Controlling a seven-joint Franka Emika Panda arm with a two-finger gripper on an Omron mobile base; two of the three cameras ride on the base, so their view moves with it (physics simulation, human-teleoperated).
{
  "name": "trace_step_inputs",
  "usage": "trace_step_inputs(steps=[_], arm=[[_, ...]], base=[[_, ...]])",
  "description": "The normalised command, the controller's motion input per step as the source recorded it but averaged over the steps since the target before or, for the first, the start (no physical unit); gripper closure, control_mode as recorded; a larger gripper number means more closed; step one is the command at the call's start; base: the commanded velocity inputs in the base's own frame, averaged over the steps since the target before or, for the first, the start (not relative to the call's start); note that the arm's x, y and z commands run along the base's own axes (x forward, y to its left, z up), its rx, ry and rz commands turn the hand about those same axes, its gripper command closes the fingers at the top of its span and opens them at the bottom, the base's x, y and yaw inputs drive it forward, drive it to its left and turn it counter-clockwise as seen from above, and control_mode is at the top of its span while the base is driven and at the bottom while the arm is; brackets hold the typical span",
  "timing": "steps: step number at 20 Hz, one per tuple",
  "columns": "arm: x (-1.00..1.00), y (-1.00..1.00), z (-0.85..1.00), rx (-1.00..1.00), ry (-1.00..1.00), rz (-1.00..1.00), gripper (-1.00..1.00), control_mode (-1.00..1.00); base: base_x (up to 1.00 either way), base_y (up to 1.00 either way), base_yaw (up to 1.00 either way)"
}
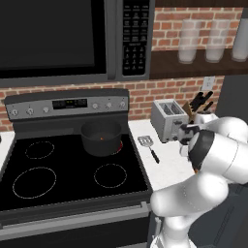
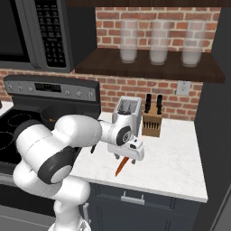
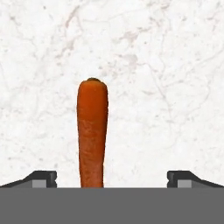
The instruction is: Put the carrot and carrot in the pot. Retrieve the spatula and lightly stir the vegetables in the pot.
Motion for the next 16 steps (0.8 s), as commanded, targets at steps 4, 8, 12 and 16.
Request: trace_step_inputs(steps=[4, 8, 12, 16], arm=[[0.0, 0.0, -0.29, 0.0, 0.0, -0.01, -1.0, -1.0], [0.0, 0.08, -0.28, 0.0, 0.0, -0.01, 1.0, -1.0], [0.0, 0.03, -0.24, 0.0, 0.0, -0.01, 1.0, -1.0], [0.0, 0.0, -0.23, 0.0, 0.0, -0.01, 1.0, -1.0]], base=[[0.0, 0.0, 0.0], [0.0, 0.0, 0.0], [0.0, 0.0, 0.0], [0.0, 0.0, 0.0]])
